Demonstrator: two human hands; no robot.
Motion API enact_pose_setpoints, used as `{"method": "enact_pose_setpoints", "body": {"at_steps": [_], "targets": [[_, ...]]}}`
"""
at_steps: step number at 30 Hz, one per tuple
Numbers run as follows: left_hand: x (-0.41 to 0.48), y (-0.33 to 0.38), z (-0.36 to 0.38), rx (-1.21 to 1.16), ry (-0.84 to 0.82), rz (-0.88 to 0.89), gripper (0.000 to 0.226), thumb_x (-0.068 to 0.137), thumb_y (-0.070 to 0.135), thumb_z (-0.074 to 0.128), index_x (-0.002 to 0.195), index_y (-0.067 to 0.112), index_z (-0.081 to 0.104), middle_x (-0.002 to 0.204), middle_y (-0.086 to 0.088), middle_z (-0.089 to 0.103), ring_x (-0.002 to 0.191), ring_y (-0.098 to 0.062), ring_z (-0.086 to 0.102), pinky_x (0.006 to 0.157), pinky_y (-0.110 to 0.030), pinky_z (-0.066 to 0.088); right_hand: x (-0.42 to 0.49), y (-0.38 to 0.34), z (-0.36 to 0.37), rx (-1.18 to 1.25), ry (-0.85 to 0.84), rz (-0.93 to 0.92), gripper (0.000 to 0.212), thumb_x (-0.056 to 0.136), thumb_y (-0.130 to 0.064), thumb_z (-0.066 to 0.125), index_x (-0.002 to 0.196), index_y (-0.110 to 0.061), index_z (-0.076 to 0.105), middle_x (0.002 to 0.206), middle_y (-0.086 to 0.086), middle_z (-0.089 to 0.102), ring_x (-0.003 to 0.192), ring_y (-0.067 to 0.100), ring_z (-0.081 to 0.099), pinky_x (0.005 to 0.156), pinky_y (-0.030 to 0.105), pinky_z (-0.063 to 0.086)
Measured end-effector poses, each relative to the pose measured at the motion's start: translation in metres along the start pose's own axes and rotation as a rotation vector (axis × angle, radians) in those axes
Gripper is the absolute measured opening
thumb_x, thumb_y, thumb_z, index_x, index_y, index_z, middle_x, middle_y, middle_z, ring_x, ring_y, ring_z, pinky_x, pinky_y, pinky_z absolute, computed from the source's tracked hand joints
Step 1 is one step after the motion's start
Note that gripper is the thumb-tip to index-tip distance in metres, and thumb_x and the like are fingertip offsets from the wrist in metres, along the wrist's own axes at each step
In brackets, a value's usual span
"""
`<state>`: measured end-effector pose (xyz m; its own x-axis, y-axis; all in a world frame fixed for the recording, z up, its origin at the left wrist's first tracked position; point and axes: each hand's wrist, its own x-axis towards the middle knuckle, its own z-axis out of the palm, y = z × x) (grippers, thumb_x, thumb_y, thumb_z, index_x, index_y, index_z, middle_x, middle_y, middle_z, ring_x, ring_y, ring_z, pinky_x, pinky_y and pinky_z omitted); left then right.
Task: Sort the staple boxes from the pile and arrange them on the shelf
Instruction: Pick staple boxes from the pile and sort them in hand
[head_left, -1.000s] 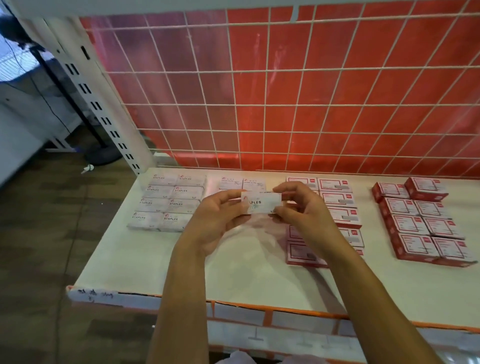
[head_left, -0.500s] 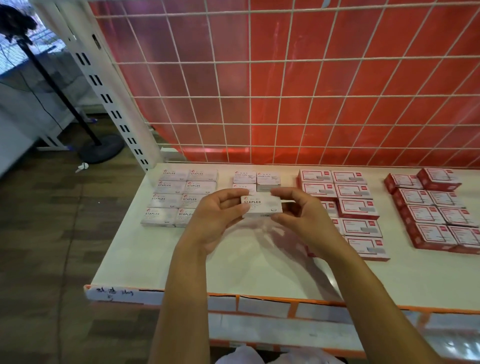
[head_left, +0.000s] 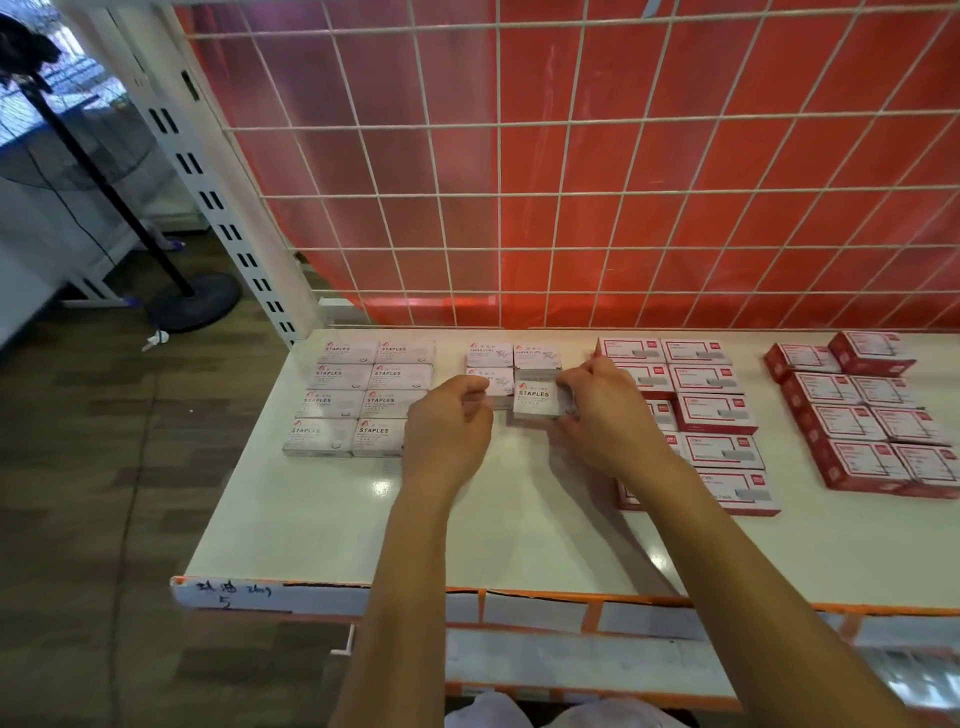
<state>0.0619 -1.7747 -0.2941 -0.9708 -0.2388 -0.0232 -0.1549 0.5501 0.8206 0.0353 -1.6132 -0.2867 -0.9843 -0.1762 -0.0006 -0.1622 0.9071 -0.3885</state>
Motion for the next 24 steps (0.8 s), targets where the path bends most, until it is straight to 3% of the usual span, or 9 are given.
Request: {"method": "enact_pose_setpoints", "body": {"at_steps": [4, 13, 18, 24], "targets": [[0.000, -0.001, 0.004, 0.155, 0.047, 0.106, 0.028, 0.090, 0.016, 0.060, 0.117, 0.017, 0.066, 0.112, -0.002, 0.068, 0.103, -0.019, 0.061, 0.094, -0.031, 0.047, 0.006, -0.002, -0.004, -0.011, -0.024, 0.035, 0.040, 0.085, -0.018, 0.060, 0.124, -0.009, 0.056, 0.116, 0.013, 0.049, 0.110, 0.030, 0.045, 0.093, 0.035, 0.040], [0.008, -0.005, -0.010, 0.230, 0.076, 0.180, 0.032, 0.086, 0.011, 0.063, 0.118, 0.018, 0.065, 0.113, -0.003, 0.066, 0.104, -0.022, 0.060, 0.092, -0.037, 0.047, 0.003, -0.025, -0.004, 0.050, -0.035, -0.051, 0.046, 0.084, -0.022, 0.064, 0.128, -0.013, 0.054, 0.121, 0.012, 0.051, 0.112, 0.028, 0.047, 0.100, 0.036, 0.036], [0.003, -0.020, -0.030, 0.350, 0.109, 0.190, 0.036, 0.089, 0.007, 0.057, 0.123, 0.018, 0.062, 0.121, -0.002, 0.063, 0.110, -0.021, 0.056, 0.095, -0.031, 0.040, -0.003, -0.044, 0.005, 0.088, -0.060, -0.113, 0.039, 0.084, -0.021, 0.066, 0.121, -0.012, 0.057, 0.119, 0.009, 0.051, 0.111, 0.024, 0.047, 0.093, 0.025, 0.035], [-0.007, -0.040, -0.057, 0.414, 0.135, 0.196, 0.034, 0.089, 0.007, 0.059, 0.121, 0.016, 0.063, 0.122, -0.004, 0.063, 0.114, -0.022, 0.054, 0.097, -0.031, 0.038, -0.005, -0.067, 0.021, 0.108, -0.092, -0.194, 0.032, 0.083, -0.023, 0.065, 0.113, -0.013, 0.059, 0.112, 0.008, 0.053, 0.106, 0.025, 0.048, 0.090, 0.028, 0.037]]}}
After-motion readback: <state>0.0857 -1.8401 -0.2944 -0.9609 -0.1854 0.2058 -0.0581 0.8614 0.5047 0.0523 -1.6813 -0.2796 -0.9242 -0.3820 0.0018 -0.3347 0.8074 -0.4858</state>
